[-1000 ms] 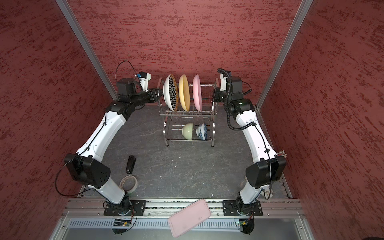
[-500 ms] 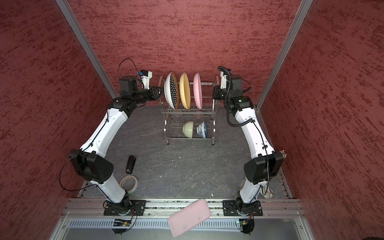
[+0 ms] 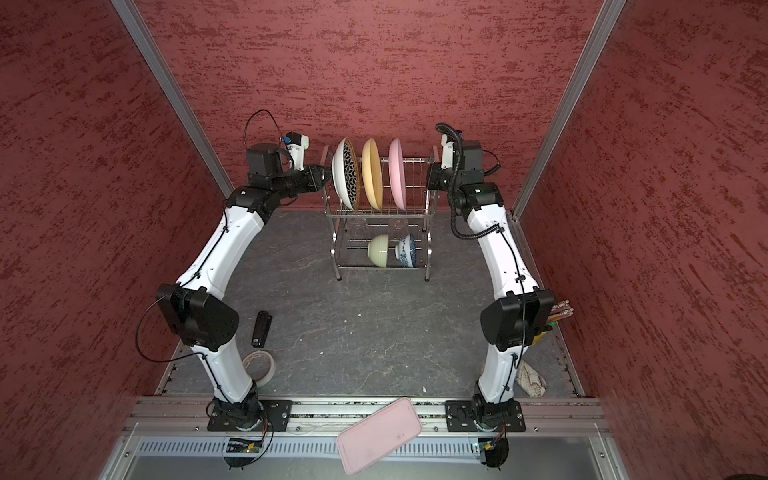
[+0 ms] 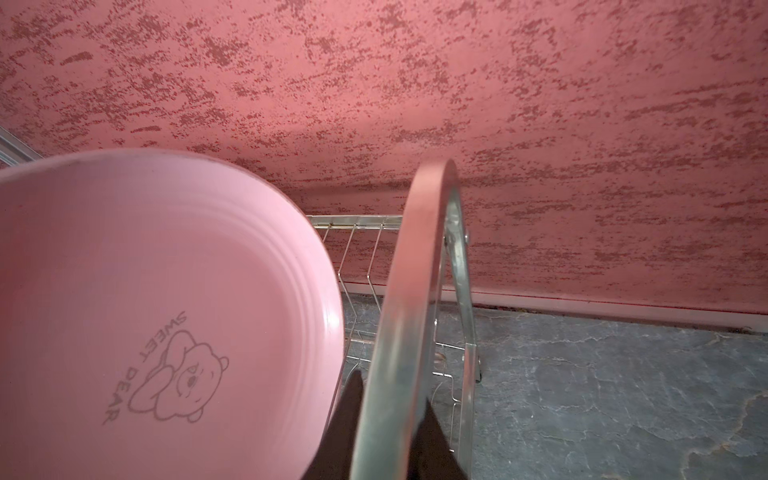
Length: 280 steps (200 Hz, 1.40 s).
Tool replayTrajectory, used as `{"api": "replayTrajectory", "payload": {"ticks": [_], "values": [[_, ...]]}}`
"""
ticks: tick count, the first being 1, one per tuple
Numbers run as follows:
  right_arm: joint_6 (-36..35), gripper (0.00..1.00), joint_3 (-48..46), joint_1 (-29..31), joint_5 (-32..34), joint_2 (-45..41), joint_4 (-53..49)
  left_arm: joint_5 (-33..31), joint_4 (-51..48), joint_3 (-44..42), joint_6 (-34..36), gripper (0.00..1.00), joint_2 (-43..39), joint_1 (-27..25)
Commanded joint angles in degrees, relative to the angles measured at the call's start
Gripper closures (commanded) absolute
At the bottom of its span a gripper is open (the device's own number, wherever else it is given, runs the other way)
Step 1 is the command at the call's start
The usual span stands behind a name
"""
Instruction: Unload the mixed dishes from the dish rack
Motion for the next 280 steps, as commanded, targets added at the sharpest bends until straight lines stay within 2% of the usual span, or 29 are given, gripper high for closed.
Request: {"api": "replayTrajectory", "payload": {"ticks": [1, 64, 78, 86, 106, 115, 130, 148, 160, 280], "values": [[0.8, 0.87, 2.9, -1.4, 0.2, 2.3, -0.1, 0.0, 0.1, 2.1, 3.1, 0.92, 2.3, 0.2], [1.0, 0.87, 6.0, -1.8, -0.3, 5.3, -0.9, 0.2, -1.9, 7.6, 3.4, 0.91, 6.5, 0.2], [1.0, 0.83, 6.2, -1.8, -0.6, 5.4, -0.9, 0.3, -2.1, 7.8, 3.4, 0.90, 6.5, 0.2], [1.1, 0.81, 6.2, -1.9, -0.8, 5.4, -0.9, 0.3, -2.1, 7.7, 3.4, 0.86, 6.4, 0.2], [1.3, 0.72, 6.2, -1.9, -1.1, 4.8, -1.0, 0.1, -2.4, 7.3, 3.5, 0.63, 5.7, 0.1], [1.5, 0.68, 6.2, -1.9, -1.1, 4.7, -1.0, 0.0, -2.4, 6.8, 3.5, 0.58, 5.3, 0.2], [1.6, 0.62, 6.2, -1.8, -1.2, 4.3, -1.4, -0.3, -1.9, 5.3, 3.6, 0.57, 4.2, 0.2], [1.8, 0.49, 5.9, -1.9, -1.1, 3.7, -1.7, -1.1, -0.9, 2.9, 3.7, 0.57, 2.3, 0.1], [1.8, 0.44, 5.7, -1.9, -1.1, 3.2, -1.9, -1.7, -0.5, 1.5, 3.8, 0.56, 1.2, 0.2], [3.5, 0.37, 2.9, -1.9, -2.2, -2.4, -1.3, -3.5, 1.8, -6.7, 3.7, 0.54, -9.3, 0.1]]}}
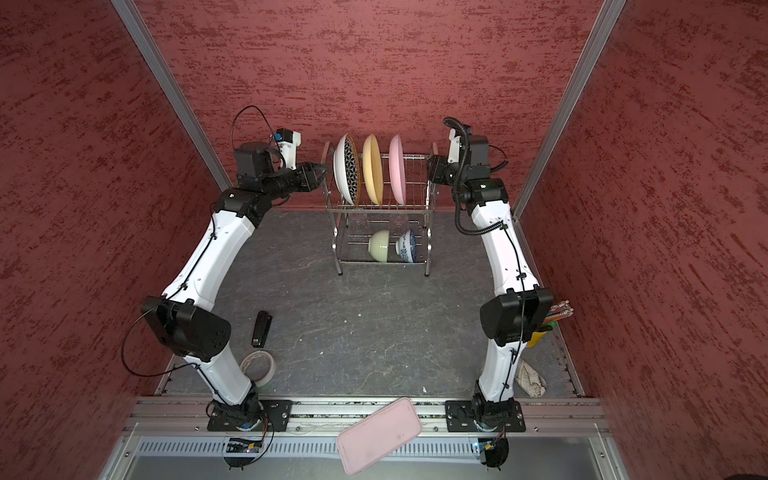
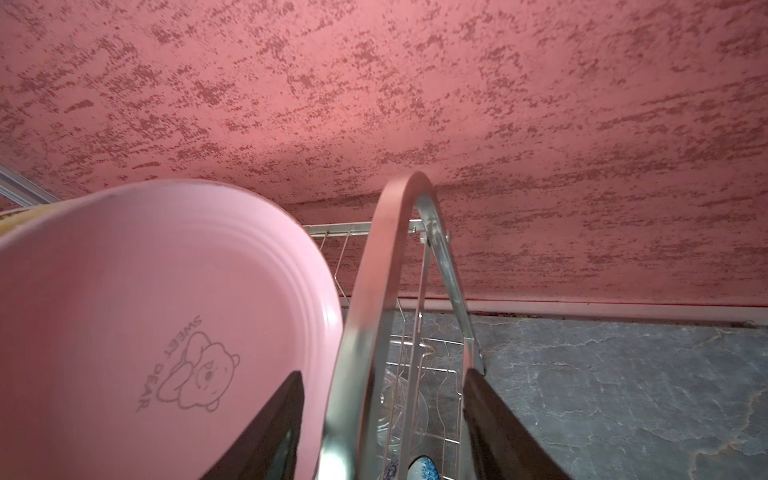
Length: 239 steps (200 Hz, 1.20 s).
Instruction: Unload the mixed dishes from the dish rack
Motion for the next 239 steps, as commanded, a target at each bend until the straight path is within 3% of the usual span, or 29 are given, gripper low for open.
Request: {"api": "replayTrajectory", "payload": {"ticks": [1, 59, 109, 162, 196, 219, 239], "values": [[0.8, 0.37, -1.2, -0.1, -0.7, -3.4, 0.1, -0.6, 1.5, -2.7, 0.3, 0.54, -2.6, 0.0], [1.1, 0.35, -6.2, -0.1, -1.8, -8.4, 2.0, -3.2, 2.2, -8.9, 0.6, 0.53, -10.4, -1.2], [1.4, 0.34, -18.2, -0.2, -2.6, -17.5, 7.4, -8.3, -2.1, -9.8, 3.0, 0.43, -14.9, -6.7], [2.3, 0.38, -29.0, -0.2, -5.9, -25.2, 11.6, -16.5, -6.6, -9.2, 6.1, 0.40, -16.4, -15.5], [3.3, 0.55, -32.8, -0.2, -11.3, -29.2, 14.4, -22.5, -7.7, -9.6, 7.3, 0.40, -16.7, -19.8], [3.1, 0.53, -32.5, 0.4, -18.0, -28.6, 15.8, -28.6, -8.3, -9.9, 7.2, 0.40, -16.8, -20.1], [1.0, 0.50, -28.5, 2.9, -17.8, -26.0, 13.3, -33.3, -9.5, -10.3, 6.7, 0.40, -16.8, -19.5]]}}
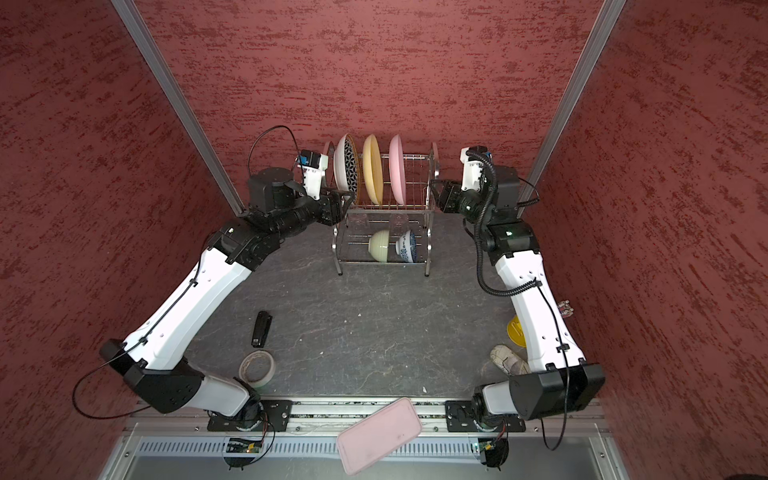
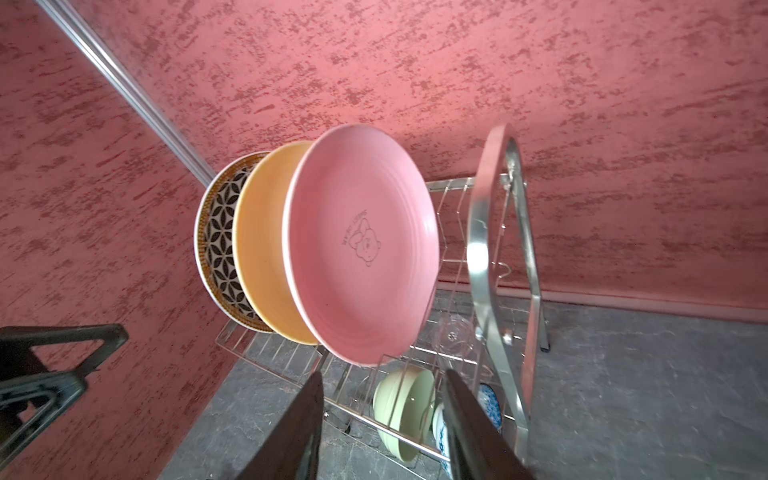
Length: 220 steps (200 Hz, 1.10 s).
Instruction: Unload the mixed dishes from the dish rack
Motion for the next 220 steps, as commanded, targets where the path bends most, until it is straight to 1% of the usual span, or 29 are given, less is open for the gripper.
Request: {"api": "replayTrajectory", "payload": {"ticks": [1, 5, 15, 25, 38, 61, 75, 102, 122, 163, 174, 197, 220], "values": [[-1.8, 0.50, 4.3, 2.4, -4.2, 2.0, 0.5, -8.6, -1.9, -0.8, 0.6, 0.40, -1.3, 0.9], [-2.3, 0.50, 5.5, 3.1, -3.6, 2.2, -0.5, -8.8, -2.1, -1.1, 0.4, 0.39, -1.3, 1.1], [-3.9, 0.51, 8.8, 4.8, -1.5, 5.5, -3.2, -8.8, -2.6, -1.8, -0.9, 0.39, -1.3, 2.2], [-5.2, 0.53, 11.7, 6.2, 0.2, 7.5, -5.2, -7.6, -3.0, -2.7, -2.2, 0.39, -1.4, 3.5], [-6.1, 0.55, 15.1, 7.3, 1.5, 9.8, -6.7, -4.2, -2.8, -4.2, -4.0, 0.39, -1.6, 5.8], [-7.0, 0.60, 20.8, 8.1, 1.6, 14.3, -9.5, 2.4, -2.4, -6.3, -7.4, 0.39, -1.7, 10.4], [-7.6, 0.65, 24.7, 8.7, 1.8, 17.2, -11.6, 5.3, -2.2, -6.9, -8.8, 0.40, -1.2, 12.7], [-8.2, 0.69, 30.5, 9.5, 3.7, 21.1, -14.7, 8.9, -1.8, -7.0, -10.4, 0.40, 0.4, 15.3], [-8.4, 0.70, 32.1, 9.5, 5.3, 22.3, -14.9, 9.4, -1.6, -6.6, -10.2, 0.41, 1.8, 15.5], [-8.5, 0.69, 33.3, 9.5, 5.3, 23.6, -15.2, 9.4, -1.9, -5.5, -10.3, 0.42, 2.7, 15.6], [-8.4, 0.66, 33.4, 9.5, 4.8, 23.5, -15.2, 9.1, -2.6, -4.9, -10.2, 0.42, 2.7, 15.4], [-8.1, 0.52, 33.4, 9.5, 2.1, 22.7, -15.2, 5.7, -5.4, -2.1, -9.1, 0.42, 2.8, 13.9], [-7.8, 0.52, 32.8, 9.5, 1.3, 20.7, -14.9, 1.1, -7.7, 1.8, -6.6, 0.42, 2.9, 10.1]]}}
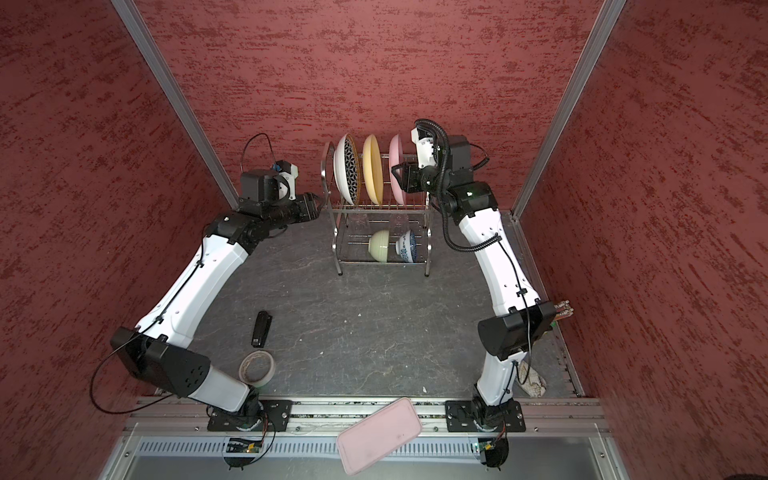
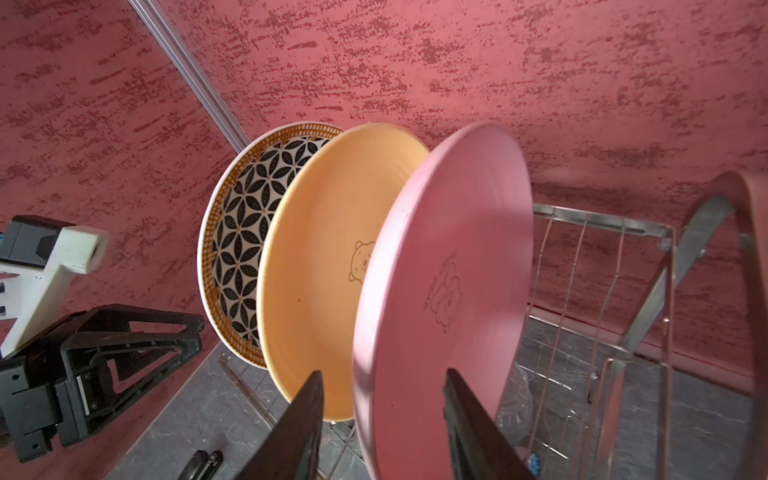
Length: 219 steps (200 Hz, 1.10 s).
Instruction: Unload the mixed dishes from the dish rack
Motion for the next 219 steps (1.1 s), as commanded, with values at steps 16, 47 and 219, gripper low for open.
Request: {"api": "replayTrajectory", "payload": {"ticks": [16, 47, 219], "values": [[0.2, 0.51, -0.4, 0.3, -1.9, -4.4, 0.9, -7.0, -3.5, 7.3, 3.7, 0.42, 0.0, -5.2], [0.2, 0.53, -0.7, 0.3, -1.7, -4.3, 1.2, -8.2, -5.1, 8.7, 3.5, 0.42, 1.4, -4.8], [-1.0, 0.63, 8.4, 0.3, 1.0, 5.0, -1.8, 1.9, -4.3, 11.3, -0.3, 0.54, 12.9, 1.0]]}}
